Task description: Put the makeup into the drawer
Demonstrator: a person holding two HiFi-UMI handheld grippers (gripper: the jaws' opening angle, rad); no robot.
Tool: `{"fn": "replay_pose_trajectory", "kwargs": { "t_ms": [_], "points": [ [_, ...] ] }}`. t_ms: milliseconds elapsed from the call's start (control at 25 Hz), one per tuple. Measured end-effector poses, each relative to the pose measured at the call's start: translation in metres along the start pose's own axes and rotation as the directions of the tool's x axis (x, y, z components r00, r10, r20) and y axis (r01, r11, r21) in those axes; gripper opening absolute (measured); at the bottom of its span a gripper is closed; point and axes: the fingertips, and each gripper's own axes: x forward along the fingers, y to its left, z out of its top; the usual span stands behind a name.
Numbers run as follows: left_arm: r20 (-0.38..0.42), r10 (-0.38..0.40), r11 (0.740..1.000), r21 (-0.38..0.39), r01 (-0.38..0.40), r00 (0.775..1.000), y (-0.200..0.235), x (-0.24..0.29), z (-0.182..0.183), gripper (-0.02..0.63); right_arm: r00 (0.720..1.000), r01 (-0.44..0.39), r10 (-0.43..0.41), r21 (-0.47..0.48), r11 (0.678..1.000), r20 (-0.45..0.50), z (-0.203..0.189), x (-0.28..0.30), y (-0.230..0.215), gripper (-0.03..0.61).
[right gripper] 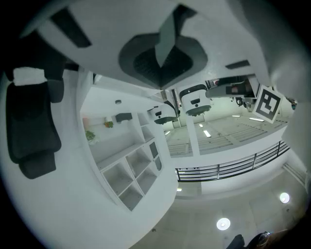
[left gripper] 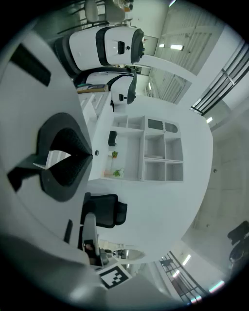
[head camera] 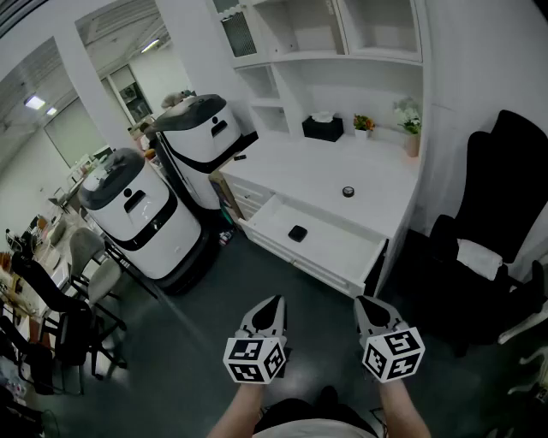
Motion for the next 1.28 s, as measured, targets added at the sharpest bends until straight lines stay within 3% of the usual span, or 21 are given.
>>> {"fn": "replay_pose_trajectory", "kwargs": {
  "t_ms": [360,520,680,880,1280],
  "points": [
    [0.005,0.009,1.000,-0.030,-0.009,1.000,-0.002,0.010,0.014,0.002,0.998,-0.013,0.010,-0.050,0.999,-0.054,-0.001,-0.001,-0.014,0.002],
    [0.014,0.015,1.000,-0.023,-0.015,1.000,0.002,0.033,0.002,0.002,0.997,-0.045,0.041,-0.069,0.997,-0.061,-0.005,0.021,-0.029,0.002],
    [0.054,0.053,0.998,-0.031,-0.051,0.997,0.016,0.069,-0.011,0.002,0.996,-0.082,0.081,-0.086,0.993,-0.023,0.006,0.058,-0.052,0.002],
    [0.035,0.092,0.993,-0.073,-0.089,0.995,0.026,0.104,-0.012,0.002,0.998,-0.069,0.068,-0.073,0.995,-0.008,0.035,0.081,-0.085,0.003],
    [0.007,0.063,0.997,-0.054,-0.063,0.998,0.071,0.172,0.014,0.002,1.000,0.014,-0.014,0.006,1.000,-0.008,0.058,0.154,-0.117,0.124]
  ]
}}
